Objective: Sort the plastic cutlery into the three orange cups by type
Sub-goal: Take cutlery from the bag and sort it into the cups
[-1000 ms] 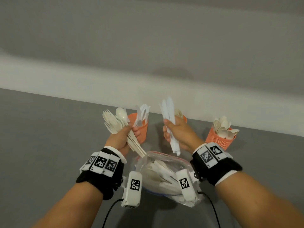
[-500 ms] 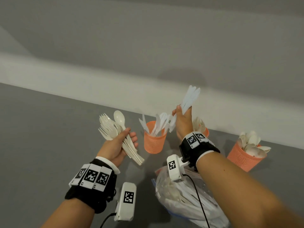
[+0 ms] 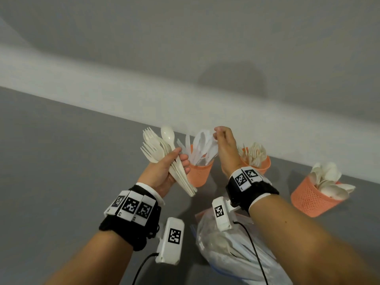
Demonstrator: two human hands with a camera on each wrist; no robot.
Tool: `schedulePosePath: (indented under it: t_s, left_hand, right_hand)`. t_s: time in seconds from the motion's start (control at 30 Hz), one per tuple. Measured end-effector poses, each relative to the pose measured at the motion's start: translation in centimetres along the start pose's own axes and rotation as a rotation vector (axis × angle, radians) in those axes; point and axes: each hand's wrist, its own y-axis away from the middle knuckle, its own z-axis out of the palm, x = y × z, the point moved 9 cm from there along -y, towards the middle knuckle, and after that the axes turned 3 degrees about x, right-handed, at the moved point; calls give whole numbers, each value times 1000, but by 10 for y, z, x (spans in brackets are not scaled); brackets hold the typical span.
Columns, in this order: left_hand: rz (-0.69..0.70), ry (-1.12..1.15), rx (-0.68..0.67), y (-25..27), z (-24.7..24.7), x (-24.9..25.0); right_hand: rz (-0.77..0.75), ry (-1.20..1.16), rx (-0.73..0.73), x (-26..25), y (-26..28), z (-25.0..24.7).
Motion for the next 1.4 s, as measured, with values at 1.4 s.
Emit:
schedulePosePath:
  t_s: [1.4]
  left_hand:
    - [-104,-6,-410,70,122,-60]
  right_hand:
    - [-251,663,-374,-81,123,-56]
